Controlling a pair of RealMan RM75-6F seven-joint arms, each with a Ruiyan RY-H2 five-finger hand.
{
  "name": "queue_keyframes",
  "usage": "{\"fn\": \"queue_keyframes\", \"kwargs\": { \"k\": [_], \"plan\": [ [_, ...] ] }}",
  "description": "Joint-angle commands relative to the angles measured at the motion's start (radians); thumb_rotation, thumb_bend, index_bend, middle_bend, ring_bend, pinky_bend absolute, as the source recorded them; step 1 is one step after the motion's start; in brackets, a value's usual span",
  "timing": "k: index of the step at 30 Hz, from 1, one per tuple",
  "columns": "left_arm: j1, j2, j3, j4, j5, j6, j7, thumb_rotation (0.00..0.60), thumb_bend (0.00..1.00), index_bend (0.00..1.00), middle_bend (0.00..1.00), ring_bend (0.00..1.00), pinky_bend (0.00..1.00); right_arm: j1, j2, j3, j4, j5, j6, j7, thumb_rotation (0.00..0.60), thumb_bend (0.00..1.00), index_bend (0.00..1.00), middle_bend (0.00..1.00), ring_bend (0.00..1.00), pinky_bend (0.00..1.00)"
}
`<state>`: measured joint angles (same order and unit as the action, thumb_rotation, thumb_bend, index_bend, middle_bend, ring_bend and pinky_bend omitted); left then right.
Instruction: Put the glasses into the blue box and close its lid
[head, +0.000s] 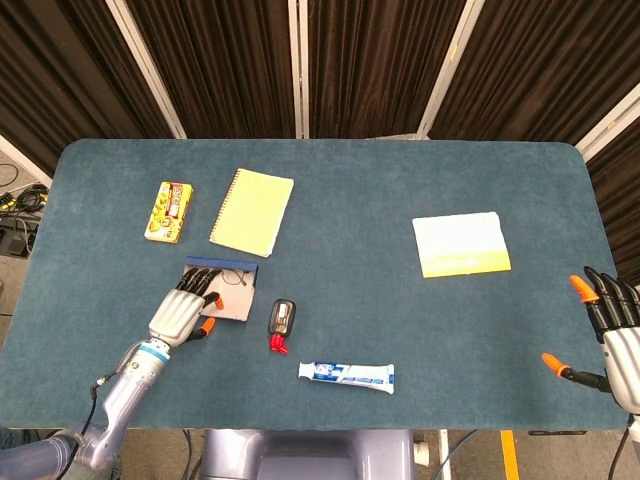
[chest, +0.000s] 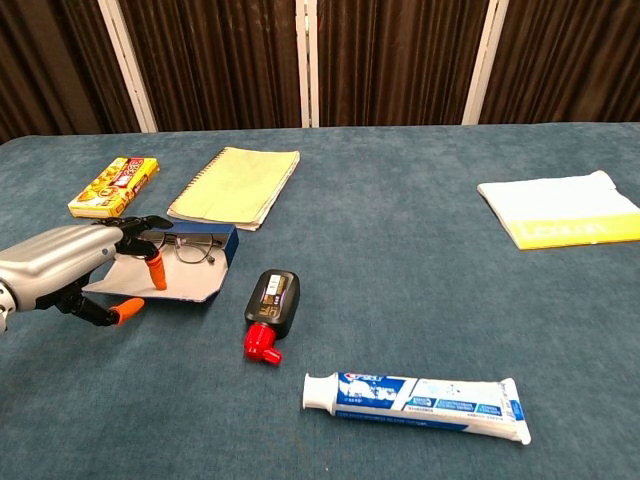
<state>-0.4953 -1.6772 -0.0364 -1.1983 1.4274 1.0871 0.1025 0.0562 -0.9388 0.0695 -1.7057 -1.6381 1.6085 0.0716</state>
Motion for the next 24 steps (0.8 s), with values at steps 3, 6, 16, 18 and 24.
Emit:
{"fn": "queue_keyframes", "kwargs": {
  "k": [3, 6, 16, 18, 24],
  "plan": [
    [-0.004, 0.001, -0.009, -0.001, -0.007, -0.001, 0.001, 0.600, 0.47, 0.41, 0.00, 0.00, 0.00, 0.000, 0.000, 0.000, 0.000, 0.000, -0.001, 0.000, 0.600, 0.00, 0.00, 0.00, 0.00, 0.00],
    [-0.011, 0.000, -0.026, -0.002, -0.019, -0.007, -0.001, 0.600, 0.47, 0.41, 0.00, 0.00, 0.00, 0.000, 0.000, -0.001, 0.000, -0.001, -0.001, 0.001, 0.600, 0.00, 0.00, 0.00, 0.00, 0.00],
    [-0.042, -0.029, -0.073, 0.028, -0.087, -0.053, 0.036, 0.600, 0.49, 0.43, 0.00, 0.00, 0.00, 0.003, -0.003, 0.001, 0.003, 0.006, -0.007, -0.005, 0.600, 0.00, 0.00, 0.00, 0.00, 0.00],
    [-0.043, -0.035, -0.071, 0.037, -0.093, -0.060, 0.039, 0.600, 0.49, 0.43, 0.00, 0.00, 0.00, 0.004, -0.003, 0.001, 0.003, 0.007, -0.009, -0.005, 0.600, 0.00, 0.00, 0.00, 0.00, 0.00],
    [-0.043, -0.041, -0.066, 0.050, -0.093, -0.060, 0.032, 0.600, 0.49, 0.47, 0.00, 0.00, 0.00, 0.004, -0.004, 0.001, 0.004, 0.006, -0.009, -0.006, 0.600, 0.00, 0.00, 0.00, 0.00, 0.00]
  ]
}}
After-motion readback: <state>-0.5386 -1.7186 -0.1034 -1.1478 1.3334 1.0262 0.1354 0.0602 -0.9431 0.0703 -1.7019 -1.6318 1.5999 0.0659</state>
